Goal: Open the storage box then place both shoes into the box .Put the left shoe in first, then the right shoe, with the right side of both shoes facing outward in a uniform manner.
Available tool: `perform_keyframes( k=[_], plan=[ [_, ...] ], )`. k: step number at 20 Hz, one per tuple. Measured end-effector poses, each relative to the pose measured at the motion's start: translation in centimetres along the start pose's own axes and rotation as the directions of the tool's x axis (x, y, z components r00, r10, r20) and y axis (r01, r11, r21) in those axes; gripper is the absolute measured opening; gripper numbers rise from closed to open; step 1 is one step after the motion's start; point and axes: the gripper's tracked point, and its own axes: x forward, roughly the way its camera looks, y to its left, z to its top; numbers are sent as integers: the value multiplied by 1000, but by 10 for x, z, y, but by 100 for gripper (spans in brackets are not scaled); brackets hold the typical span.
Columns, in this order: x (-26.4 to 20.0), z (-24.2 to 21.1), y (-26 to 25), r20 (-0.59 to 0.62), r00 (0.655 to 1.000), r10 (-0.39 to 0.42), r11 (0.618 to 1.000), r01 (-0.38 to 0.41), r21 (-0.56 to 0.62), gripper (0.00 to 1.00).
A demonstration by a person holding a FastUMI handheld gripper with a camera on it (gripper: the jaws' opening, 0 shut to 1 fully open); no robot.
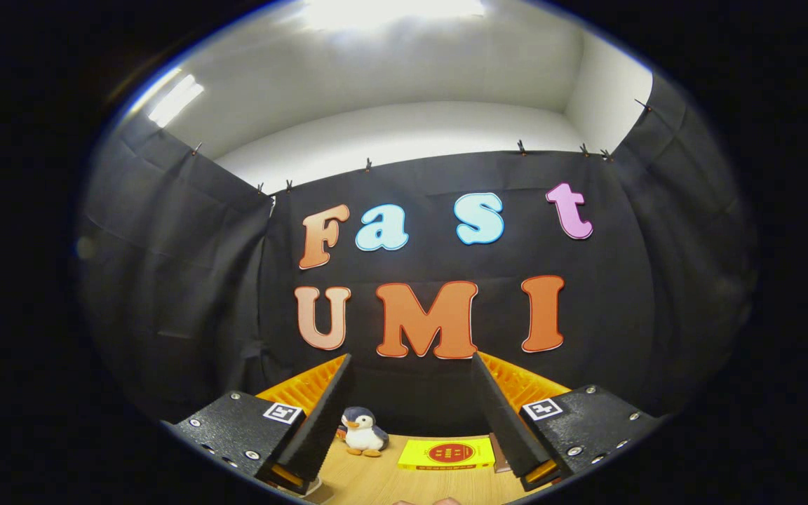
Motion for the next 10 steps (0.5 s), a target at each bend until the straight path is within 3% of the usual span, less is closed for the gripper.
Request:
perform_keyframes(
  k=[6,10],
  plan=[
    [2,5,6,23,999,23,1000,-23,-7,98],
    [0,-22,16,-59,997,57,997,-53,60,98]
  ],
)
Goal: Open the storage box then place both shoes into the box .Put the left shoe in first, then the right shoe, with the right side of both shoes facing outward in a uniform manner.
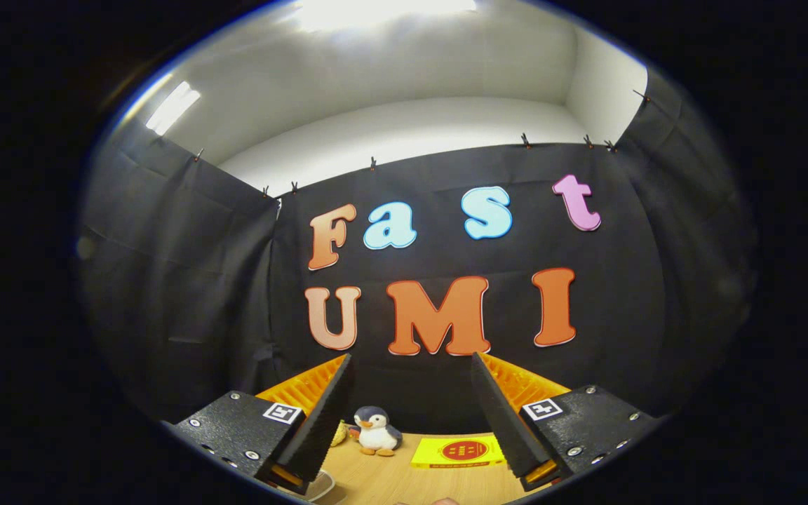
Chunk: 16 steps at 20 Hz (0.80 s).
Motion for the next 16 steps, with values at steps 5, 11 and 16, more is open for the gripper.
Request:
perform_keyframes(
  k=[5,11,16],
  plan=[
    [0,-41,7,-116,992,41,994,-28,110,98],
    [-2,-118,31,-306,942,140,974,-75,215,97],
    [-11,-178,56,-451,860,241,934,-79,348,97]
  ],
)
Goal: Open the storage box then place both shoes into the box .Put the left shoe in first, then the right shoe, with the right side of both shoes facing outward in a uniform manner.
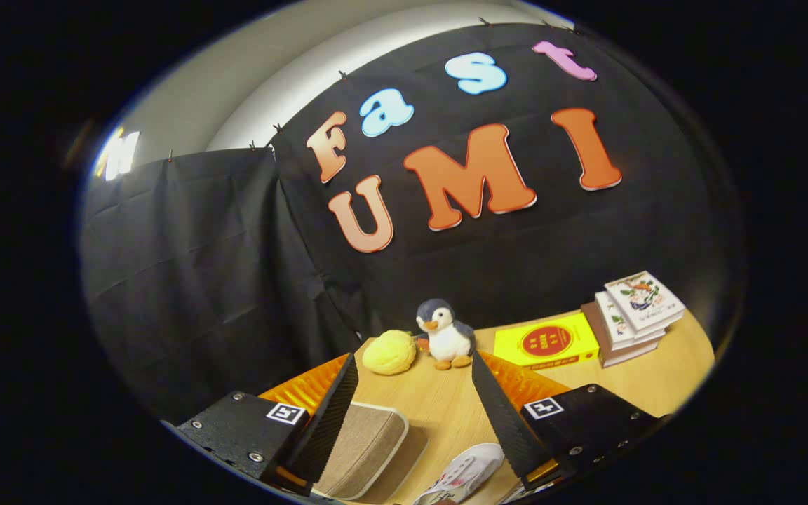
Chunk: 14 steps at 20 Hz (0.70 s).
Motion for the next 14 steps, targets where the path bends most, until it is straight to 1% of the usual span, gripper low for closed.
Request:
perform_keyframes(
  k=[3,6,9,14],
  plan=[
    [9,-32,5,-97,995,39,997,-33,67,97],
    [18,-62,14,-198,975,98,988,-71,140,97],
    [23,-94,22,-296,945,141,977,-85,195,97],
    [31,-146,27,-435,883,176,967,-72,246,97]
  ],
)
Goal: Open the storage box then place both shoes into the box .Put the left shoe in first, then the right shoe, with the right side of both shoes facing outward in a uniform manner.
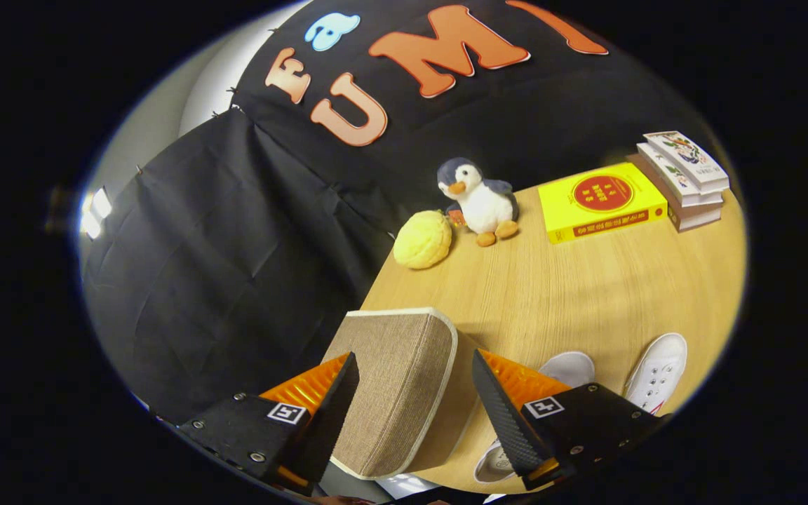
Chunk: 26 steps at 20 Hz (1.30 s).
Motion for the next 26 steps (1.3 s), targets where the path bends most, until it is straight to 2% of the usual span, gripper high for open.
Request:
perform_keyframes(
  k=[7,13,15,18,20,23,26],
  plan=[
    [38,-47,1,-161,984,80,991,-61,118,97],
    [57,-75,17,-228,954,196,969,-152,197,97],
    [57,-88,20,-261,942,210,968,-163,189,97],
    [55,-82,24,-252,942,221,962,-168,214,96],
    [50,-78,21,-242,945,221,959,-166,229,94],
    [35,-67,21,-222,948,226,948,-162,274,80],
    [18,-45,40,-156,939,305,914,-243,325,70]
  ],
)
